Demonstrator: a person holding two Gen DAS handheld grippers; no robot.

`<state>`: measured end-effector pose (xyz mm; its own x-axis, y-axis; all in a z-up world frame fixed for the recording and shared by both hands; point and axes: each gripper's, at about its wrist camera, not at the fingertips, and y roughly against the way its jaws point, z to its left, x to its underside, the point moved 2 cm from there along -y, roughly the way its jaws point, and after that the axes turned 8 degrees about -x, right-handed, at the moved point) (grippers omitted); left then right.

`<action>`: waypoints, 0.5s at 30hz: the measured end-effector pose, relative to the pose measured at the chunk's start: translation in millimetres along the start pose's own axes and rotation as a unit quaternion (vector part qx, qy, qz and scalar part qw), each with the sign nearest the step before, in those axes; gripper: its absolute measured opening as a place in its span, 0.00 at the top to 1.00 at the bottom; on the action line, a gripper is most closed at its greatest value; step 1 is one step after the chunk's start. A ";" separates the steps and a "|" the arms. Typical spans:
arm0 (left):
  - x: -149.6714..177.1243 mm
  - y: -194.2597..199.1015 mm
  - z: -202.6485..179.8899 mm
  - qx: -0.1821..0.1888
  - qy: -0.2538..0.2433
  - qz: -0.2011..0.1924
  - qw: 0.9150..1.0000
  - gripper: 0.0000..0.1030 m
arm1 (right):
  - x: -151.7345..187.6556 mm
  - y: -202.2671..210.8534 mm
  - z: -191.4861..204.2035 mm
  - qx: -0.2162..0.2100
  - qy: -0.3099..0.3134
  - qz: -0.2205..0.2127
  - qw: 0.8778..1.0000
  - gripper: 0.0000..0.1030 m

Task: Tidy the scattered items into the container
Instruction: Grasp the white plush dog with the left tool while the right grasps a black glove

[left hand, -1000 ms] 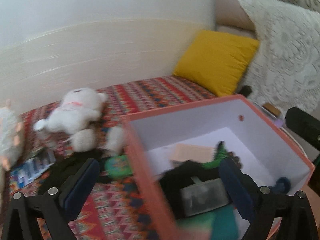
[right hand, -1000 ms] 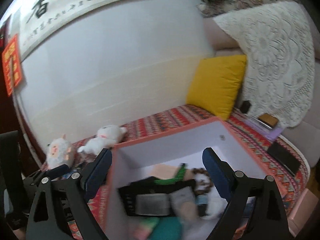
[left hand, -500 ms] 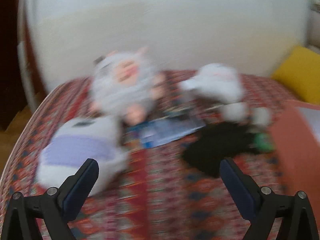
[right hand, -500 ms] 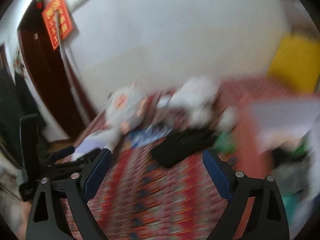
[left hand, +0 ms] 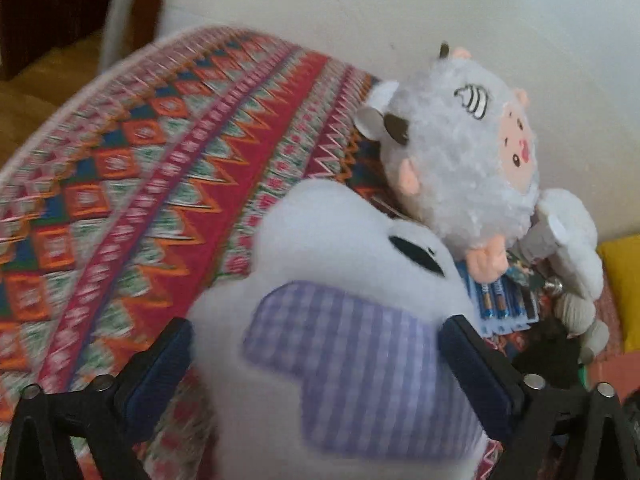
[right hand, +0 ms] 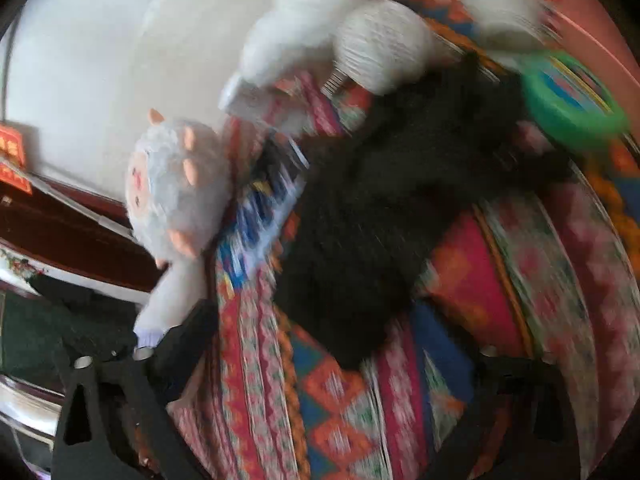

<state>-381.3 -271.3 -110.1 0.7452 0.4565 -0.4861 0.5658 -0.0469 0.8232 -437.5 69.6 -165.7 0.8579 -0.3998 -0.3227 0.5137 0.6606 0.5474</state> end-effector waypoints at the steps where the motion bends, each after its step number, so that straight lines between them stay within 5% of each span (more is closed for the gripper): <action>1: -2.6 -8.7 -1.8 0.005 0.003 0.002 1.000 0.00 | -3.9 -5.5 1.8 0.006 0.007 0.000 1.000 0.00; 5: 3.2 -28.7 -11.7 0.042 0.011 0.023 0.999 0.00 | -11.6 -20.4 13.7 0.035 0.061 -0.003 0.998 0.02; 6: 9.3 -37.6 -17.4 0.073 0.001 0.057 0.996 0.00 | -10.0 -22.1 18.6 0.065 0.092 0.002 0.994 0.17; 7: 16.1 -41.4 -25.4 0.082 -0.021 0.072 0.994 0.00 | -8.7 -24.1 21.1 0.089 0.115 0.011 0.989 0.46; 9: 29.6 -44.2 -42.5 0.080 -0.071 0.080 0.991 0.05 | -5.8 -24.6 19.1 0.079 0.120 0.027 0.989 0.76; 12: 33.3 -32.9 -43.6 0.086 -0.044 0.069 0.993 0.21 | -4.6 -17.2 18.7 0.059 0.104 0.032 0.992 0.84; 15: 40.4 -17.1 -39.8 0.090 -0.014 0.052 0.994 0.25 | 0.0 -0.8 37.4 0.049 0.126 0.021 0.991 0.85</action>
<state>-375.0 -216.7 -132.2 0.8117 0.4157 -0.4104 0.5363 -0.2519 0.8056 -438.0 45.3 -137.2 0.8596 -0.1939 -0.4728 0.4844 0.6040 0.6329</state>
